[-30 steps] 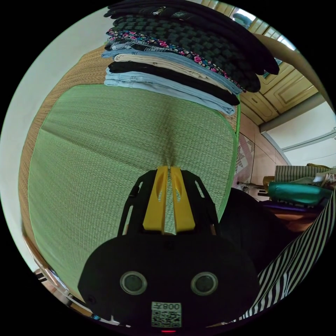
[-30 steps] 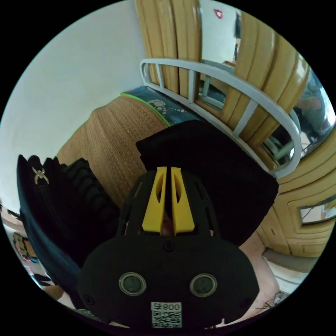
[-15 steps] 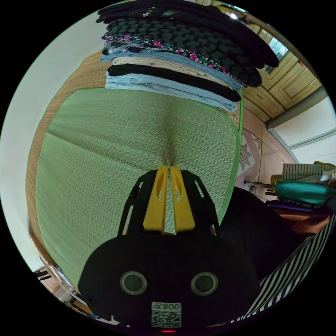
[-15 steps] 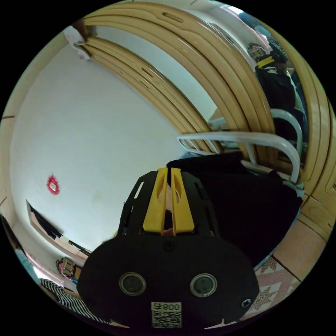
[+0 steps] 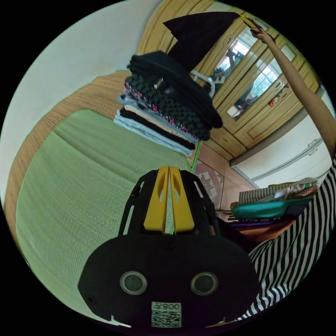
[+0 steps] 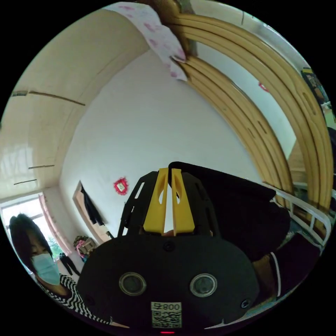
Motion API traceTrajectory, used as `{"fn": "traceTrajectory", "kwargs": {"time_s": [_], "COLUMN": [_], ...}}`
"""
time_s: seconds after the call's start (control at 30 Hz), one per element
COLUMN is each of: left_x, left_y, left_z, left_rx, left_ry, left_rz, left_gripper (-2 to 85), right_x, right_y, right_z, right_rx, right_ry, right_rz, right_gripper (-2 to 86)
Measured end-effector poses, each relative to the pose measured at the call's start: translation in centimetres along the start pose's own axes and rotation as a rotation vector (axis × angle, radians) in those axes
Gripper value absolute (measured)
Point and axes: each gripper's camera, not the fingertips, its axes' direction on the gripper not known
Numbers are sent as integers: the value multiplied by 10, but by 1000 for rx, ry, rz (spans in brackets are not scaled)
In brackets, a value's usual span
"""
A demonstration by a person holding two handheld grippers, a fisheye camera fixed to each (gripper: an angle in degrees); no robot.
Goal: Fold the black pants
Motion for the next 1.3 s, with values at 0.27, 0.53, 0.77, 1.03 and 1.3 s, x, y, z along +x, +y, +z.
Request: {"fn": "traceTrajectory", "kwargs": {"time_s": [0.27, 0.53, 0.77, 1.03, 1.3], "left_x": [11, 39, 8, -41, -48], "left_y": [53, 97, 201, 374, 500], "left_z": [-223, -397, -470, -561, -711], "left_rx": [474, 661, 619, 560, 711], "left_ry": [100, 39, -16, -143, -376], "left_rz": [-37, 85, -63, -435, -628], "left_gripper": [60, 102, 93, 23, 17], "right_x": [-166, -274, -293, -267, -227], "right_y": [11, 113, 290, 503, 629], "right_z": [40, 67, 98, 207, 290], "right_rx": [-16, -120, -306, -556, -636], "right_ry": [-232, -507, -685, -776, -780], "right_rz": [-110, -147, -101, 97, 223], "right_gripper": [3, 3, 2, 2, 4]}}
